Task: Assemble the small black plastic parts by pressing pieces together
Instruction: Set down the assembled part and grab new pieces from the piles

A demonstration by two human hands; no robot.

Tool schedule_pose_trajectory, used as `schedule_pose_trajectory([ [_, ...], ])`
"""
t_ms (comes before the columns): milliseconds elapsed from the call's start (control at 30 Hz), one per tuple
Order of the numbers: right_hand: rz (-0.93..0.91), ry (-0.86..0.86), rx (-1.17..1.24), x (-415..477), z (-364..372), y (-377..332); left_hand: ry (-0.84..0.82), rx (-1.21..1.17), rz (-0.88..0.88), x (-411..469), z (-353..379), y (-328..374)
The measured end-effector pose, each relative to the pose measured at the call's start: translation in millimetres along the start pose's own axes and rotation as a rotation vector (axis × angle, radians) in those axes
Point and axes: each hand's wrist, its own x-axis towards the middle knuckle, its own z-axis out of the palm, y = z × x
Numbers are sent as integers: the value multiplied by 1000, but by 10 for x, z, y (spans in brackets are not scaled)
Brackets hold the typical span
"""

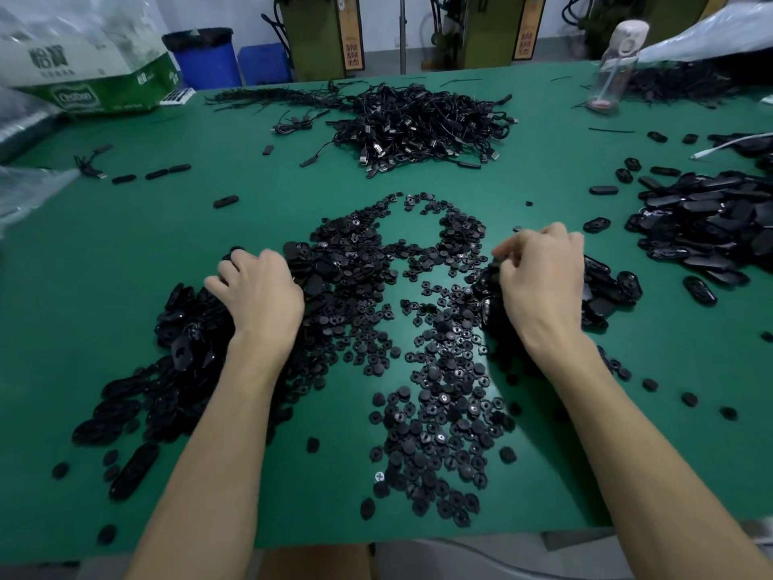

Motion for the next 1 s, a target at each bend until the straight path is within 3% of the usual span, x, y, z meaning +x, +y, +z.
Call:
schedule_pose_trajectory([
  [133, -49, -37, -53, -29, 48, -23, 79, -27, -1, 14, 20, 19],
  [333, -329, -158, -1, -144, 167, -159, 208, -161, 32, 31, 25, 37],
  [467, -432, -342, -25, -192, 232, -199, 327, -594, 186, -25, -18, 151],
  [667, -493, -456, -93, -203, 299, -210, 53, -1113, 302, -282, 80, 471],
  [833, -481, -341, -51, -207, 287, -216, -177, -1315, 273, -406, 184, 574],
  [1000, -452, -273, -11, -185, 285, -184, -210, -1377, 275, -435, 201, 590],
])
